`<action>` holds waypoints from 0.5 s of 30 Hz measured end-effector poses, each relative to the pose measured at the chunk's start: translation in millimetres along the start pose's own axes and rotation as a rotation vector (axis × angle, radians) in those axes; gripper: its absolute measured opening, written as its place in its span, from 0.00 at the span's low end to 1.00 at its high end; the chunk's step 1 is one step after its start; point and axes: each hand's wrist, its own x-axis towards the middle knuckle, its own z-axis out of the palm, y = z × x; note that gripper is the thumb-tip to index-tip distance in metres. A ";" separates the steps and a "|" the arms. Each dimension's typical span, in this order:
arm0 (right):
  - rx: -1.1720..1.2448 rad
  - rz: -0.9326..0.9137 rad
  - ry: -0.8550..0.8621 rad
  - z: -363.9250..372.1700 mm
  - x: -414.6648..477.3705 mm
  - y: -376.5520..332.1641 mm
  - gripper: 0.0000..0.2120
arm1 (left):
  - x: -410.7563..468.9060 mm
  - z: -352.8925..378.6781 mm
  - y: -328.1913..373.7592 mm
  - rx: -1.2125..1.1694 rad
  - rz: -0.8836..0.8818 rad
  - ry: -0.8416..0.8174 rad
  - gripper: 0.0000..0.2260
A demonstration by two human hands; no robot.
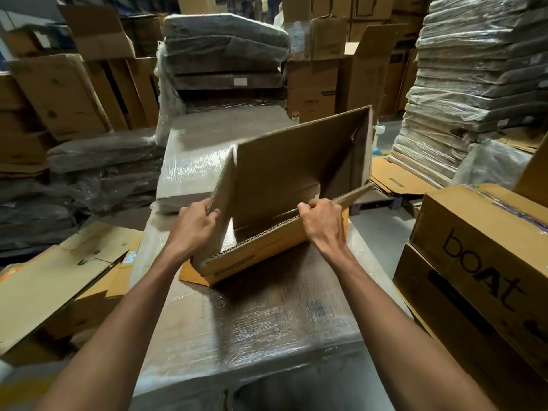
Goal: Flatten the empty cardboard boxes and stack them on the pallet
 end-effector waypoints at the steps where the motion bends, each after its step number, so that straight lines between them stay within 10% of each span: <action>1: -0.003 -0.029 0.000 -3.2 5.2 -4.8 0.18 | -3.0 -2.7 5.4 -0.008 0.031 -0.054 0.10; 10: -0.067 -0.079 -0.205 -2.2 38.9 -37.3 0.35 | -15.5 18.5 45.9 0.165 0.198 -0.368 0.07; 15: -0.071 -0.066 -0.155 -5.7 41.0 -31.4 0.22 | -16.1 24.8 51.8 0.089 0.191 -0.414 0.12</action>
